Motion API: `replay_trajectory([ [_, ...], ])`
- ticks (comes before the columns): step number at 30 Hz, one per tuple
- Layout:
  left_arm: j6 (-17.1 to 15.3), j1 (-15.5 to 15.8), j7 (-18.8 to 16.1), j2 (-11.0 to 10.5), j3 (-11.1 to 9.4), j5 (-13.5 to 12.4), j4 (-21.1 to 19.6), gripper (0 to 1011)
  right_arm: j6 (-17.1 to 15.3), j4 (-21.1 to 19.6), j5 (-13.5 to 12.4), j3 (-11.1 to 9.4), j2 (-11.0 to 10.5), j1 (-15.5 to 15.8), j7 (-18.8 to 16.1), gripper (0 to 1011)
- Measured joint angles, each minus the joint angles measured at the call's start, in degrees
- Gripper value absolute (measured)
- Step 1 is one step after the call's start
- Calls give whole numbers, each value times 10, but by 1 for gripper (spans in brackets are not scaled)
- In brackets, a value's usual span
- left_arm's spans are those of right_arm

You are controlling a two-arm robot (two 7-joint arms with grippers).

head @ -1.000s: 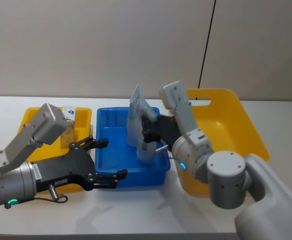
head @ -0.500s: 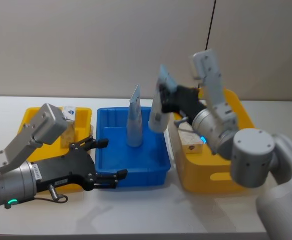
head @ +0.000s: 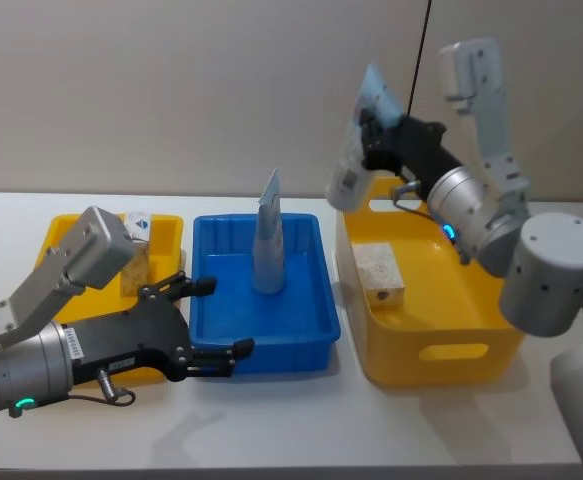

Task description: Bimanual collaborative sorting of washing and personal care products

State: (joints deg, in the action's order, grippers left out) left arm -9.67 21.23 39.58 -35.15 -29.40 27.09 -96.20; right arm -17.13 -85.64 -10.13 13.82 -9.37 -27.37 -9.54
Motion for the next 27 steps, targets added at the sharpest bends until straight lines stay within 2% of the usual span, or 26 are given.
replay_trajectory([
  [11,0,0,0,0,0,0,0,1001,-6,-8,1,-27,-12,-2,5,111],
  [27,0,0,0,0,0,0,0,1001,-14,-9,14,-43,-24,4,9,111],
])
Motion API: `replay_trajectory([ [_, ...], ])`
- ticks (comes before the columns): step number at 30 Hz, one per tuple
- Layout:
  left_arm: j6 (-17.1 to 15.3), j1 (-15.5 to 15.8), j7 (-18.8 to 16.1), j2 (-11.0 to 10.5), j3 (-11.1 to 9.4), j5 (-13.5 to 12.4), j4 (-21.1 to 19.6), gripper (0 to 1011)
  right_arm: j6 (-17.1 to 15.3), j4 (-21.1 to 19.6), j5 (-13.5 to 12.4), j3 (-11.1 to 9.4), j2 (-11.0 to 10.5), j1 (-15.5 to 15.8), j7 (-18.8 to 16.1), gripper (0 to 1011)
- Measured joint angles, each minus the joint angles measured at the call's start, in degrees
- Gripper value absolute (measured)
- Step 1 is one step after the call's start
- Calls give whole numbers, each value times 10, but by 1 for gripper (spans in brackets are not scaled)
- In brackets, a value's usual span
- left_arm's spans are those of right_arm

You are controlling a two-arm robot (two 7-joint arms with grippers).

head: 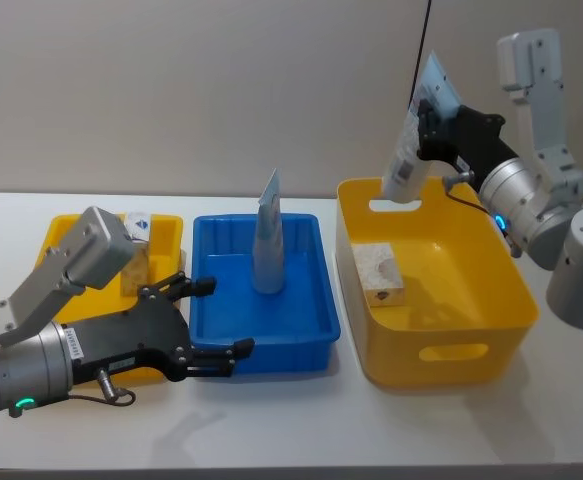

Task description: Bimanual collaborative sorting of washing and personal care products

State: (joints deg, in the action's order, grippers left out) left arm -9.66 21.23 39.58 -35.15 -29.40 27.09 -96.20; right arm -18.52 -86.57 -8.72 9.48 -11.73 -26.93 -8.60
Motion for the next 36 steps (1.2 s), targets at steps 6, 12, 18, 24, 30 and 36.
replay_trajectory([
  [6,0,0,0,0,0,0,0,1001,-1,0,2,-2,-2,1,1,145],
  [12,0,0,0,0,0,0,0,1001,-1,0,4,-4,-3,1,1,341],
  [18,0,0,0,0,0,0,0,1001,-2,0,4,-4,-3,1,2,539],
  [24,0,0,0,0,0,0,0,1001,-2,1,5,-5,-4,2,2,742],
  [30,0,0,0,0,0,0,0,1001,-2,1,5,-5,-4,2,2,925],
  [36,0,0,0,0,0,0,0,1001,-2,1,5,-6,-4,2,2,1002],
])
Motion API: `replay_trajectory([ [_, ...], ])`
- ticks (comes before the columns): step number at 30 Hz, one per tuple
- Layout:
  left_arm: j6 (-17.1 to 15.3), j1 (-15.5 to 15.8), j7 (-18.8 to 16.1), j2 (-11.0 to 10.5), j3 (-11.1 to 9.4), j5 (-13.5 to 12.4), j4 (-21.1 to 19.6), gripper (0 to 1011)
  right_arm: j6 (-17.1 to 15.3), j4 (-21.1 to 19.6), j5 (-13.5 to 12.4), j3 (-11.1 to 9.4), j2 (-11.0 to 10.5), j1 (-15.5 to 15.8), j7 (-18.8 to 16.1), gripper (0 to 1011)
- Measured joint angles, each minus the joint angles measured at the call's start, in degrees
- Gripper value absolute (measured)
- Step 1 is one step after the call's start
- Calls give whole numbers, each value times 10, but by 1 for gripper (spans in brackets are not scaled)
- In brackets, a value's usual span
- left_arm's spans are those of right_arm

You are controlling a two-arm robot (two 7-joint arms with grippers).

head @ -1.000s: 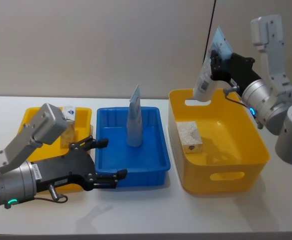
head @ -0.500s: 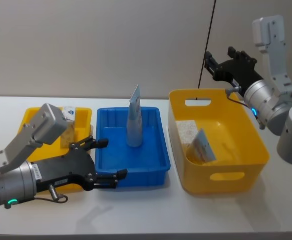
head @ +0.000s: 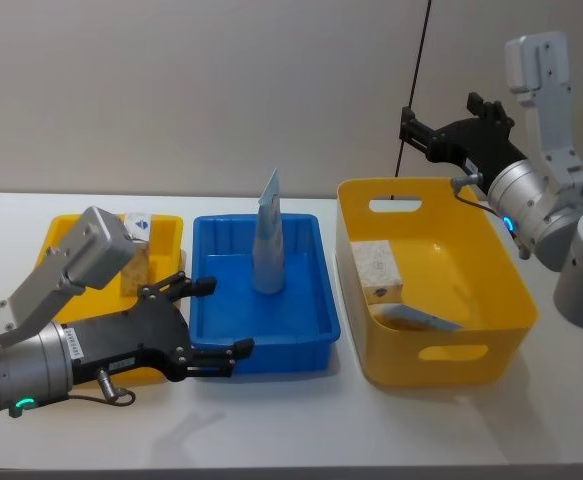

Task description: Bimanual collaborative sorting of washing and personal care products

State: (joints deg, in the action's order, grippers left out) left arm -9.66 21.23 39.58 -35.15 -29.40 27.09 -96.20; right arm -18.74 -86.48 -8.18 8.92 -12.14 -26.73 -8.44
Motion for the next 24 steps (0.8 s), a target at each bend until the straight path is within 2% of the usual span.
replay_trajectory([
  [6,0,0,0,0,0,0,0,1001,0,-1,-1,-1,0,1,-5,1002],
  [12,0,0,0,0,0,0,0,1001,-3,-6,-13,-1,-5,5,-28,1002],
  [24,0,0,0,0,0,0,0,1001,-12,-34,-60,-3,-29,30,-101,1002],
])
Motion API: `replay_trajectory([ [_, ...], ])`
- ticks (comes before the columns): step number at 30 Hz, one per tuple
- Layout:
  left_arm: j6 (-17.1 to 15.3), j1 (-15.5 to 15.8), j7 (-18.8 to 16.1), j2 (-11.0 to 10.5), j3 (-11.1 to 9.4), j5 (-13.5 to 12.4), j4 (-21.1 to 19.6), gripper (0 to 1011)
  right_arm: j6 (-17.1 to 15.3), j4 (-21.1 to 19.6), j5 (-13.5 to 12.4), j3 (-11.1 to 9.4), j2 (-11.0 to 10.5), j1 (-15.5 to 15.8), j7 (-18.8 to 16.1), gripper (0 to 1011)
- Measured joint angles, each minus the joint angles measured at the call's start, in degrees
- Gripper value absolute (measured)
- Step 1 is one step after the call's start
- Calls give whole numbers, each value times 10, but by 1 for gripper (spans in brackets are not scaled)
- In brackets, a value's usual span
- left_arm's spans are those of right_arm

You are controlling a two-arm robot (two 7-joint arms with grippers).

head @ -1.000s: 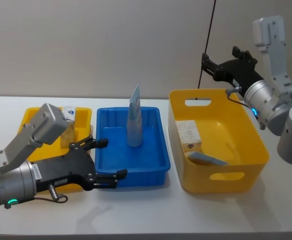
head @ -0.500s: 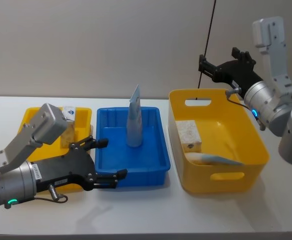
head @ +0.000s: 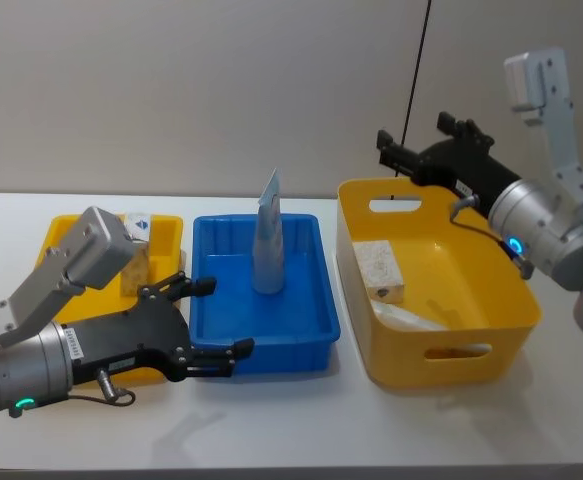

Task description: Bimanual collaborative sorting of washing and personal care products

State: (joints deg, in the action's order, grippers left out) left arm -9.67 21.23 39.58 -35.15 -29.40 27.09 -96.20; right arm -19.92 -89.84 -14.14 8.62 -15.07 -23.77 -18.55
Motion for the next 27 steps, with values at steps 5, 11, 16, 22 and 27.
replay_trajectory([
  [5,0,0,0,0,0,0,0,1001,-3,-16,-18,0,-12,17,-29,1002],
  [11,0,0,0,0,0,0,0,1001,-7,-44,-44,1,-30,51,-70,1002],
  [16,0,0,0,0,0,0,0,1001,-8,-71,-61,3,-45,85,-98,1002],
  [22,0,0,0,0,0,0,0,1001,-8,-91,-74,5,-57,111,-117,1002],
  [27,0,0,0,0,0,0,0,1001,-7,-101,-80,7,-63,124,-125,1002],
])
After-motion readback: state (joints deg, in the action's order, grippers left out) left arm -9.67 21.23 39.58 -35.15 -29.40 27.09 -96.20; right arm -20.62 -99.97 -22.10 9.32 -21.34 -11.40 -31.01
